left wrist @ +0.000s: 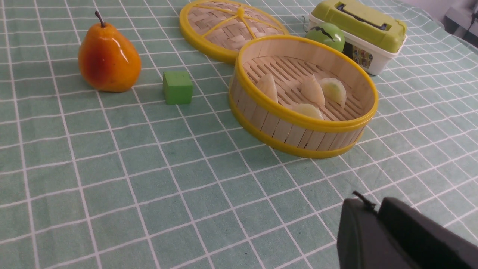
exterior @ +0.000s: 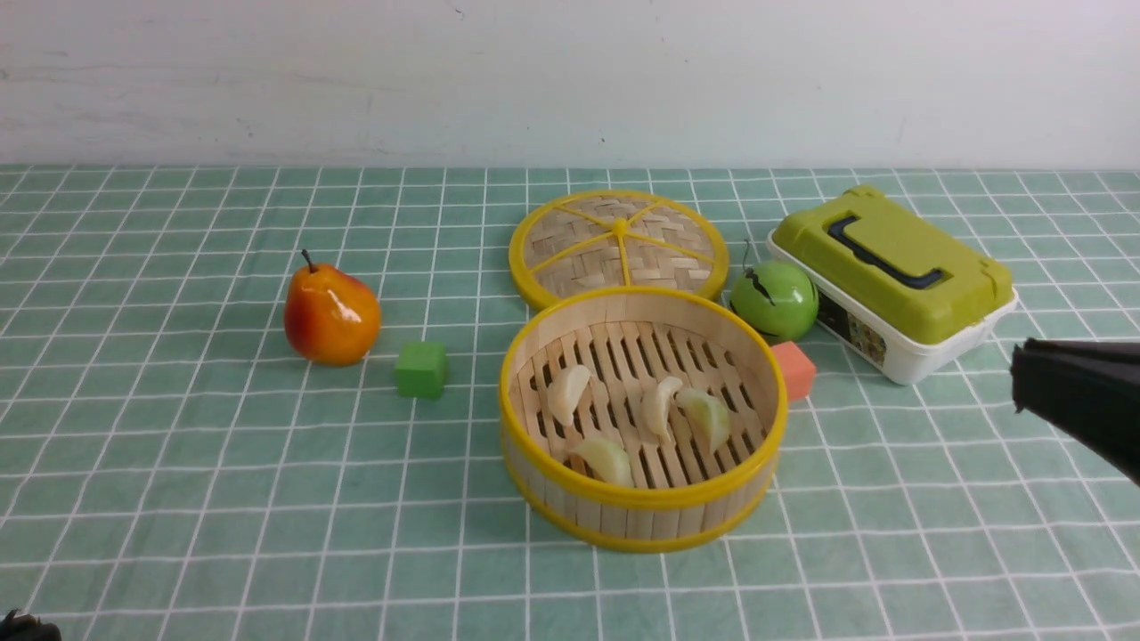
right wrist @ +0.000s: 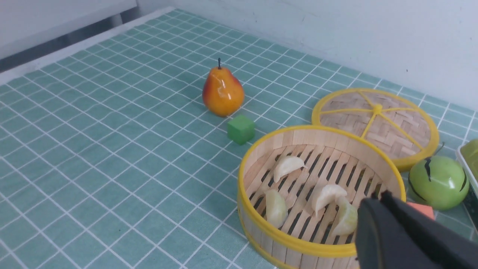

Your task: Put the dumplings into the steamer on the table with the blue tablecloth.

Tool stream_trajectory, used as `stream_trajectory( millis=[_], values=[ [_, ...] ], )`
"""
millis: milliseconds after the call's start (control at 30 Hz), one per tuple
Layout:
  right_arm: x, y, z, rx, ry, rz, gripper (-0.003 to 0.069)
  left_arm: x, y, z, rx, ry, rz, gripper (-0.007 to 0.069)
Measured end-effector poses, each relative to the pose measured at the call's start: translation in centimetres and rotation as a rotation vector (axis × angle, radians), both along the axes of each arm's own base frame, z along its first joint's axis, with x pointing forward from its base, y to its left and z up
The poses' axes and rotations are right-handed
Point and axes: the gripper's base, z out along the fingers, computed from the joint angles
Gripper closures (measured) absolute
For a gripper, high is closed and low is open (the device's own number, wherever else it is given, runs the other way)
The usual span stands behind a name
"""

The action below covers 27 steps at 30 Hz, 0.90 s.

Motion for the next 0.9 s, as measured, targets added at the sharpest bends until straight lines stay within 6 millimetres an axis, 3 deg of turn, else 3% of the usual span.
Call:
stream_trajectory(
  millis=[600, 733, 900],
  values=[
    [-0.8, -0.5, -0.4, -0.028, 0.016, 0.010, 0.0670, 0.0, 0.0, 0.0, 0.001, -0.001, 0.000, 0.0540],
    [-1.2, -1.0, -2.0, 0.023, -0.054, -0.020, 0.0670, 0.0, 0.0, 0.0, 0.002, -0.002, 0.001, 0.0536],
    [-2.2, -3.4, -6.4, 0.133, -0.209, -0.184, 0.0670, 0.0, 0.0, 0.0, 0.002, -0.002, 0.001, 0.0533]
  ],
)
